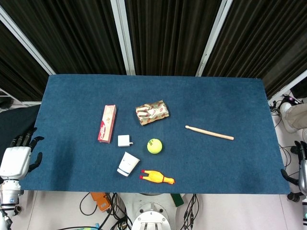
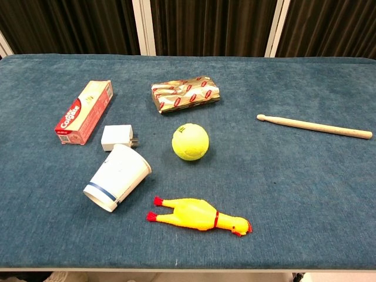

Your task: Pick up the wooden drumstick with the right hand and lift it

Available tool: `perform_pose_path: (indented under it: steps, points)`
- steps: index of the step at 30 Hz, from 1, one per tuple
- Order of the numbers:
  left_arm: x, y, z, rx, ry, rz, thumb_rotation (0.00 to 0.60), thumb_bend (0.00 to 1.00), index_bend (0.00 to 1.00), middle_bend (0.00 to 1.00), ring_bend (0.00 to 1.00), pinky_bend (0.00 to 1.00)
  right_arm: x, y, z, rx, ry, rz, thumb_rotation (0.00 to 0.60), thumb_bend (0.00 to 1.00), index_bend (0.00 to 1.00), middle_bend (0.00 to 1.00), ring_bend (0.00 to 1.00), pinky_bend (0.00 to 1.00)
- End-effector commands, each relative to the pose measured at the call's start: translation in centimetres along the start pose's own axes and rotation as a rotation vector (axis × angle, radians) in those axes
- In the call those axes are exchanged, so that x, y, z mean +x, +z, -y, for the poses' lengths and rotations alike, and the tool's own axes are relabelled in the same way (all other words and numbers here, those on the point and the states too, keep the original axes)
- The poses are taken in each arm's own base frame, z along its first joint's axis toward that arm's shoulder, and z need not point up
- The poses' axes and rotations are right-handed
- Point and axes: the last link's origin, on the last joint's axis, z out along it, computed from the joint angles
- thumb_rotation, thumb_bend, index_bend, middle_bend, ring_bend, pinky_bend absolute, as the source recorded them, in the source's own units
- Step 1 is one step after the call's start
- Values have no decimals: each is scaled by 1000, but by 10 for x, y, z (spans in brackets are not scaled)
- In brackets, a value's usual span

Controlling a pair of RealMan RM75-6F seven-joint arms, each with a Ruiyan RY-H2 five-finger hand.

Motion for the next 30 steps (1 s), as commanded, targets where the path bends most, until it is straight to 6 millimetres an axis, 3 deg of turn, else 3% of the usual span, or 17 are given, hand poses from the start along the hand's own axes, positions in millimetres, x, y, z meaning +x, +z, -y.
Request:
perform_pose_path:
  steps: [1,9,14,22,30]
  points:
    - [0,0,0,0,2,1,600,419,243,77,105,155,-1,22,18,69,1,29,600,325,177,147,71,0]
    - [0,-1,0,3,2,11,600,419,209,77,105,155,7,101,76,196,-29,105,600,325,241,181,74,0]
    - [0,-1,1,1,2,11,600,420,209,77,105,155,-4,141,121,236,-46,141,600,325,322,245,100,0]
    - [0,-1,1,3,-2,12,600,419,209,77,105,155,-34,170,168,271,-105,267,600,325,404,305,113,0]
    - [0,-1,1,1,-6,16,600,419,209,77,105,155,-55,166,198,318,-144,322,600,326,424,340,136,0]
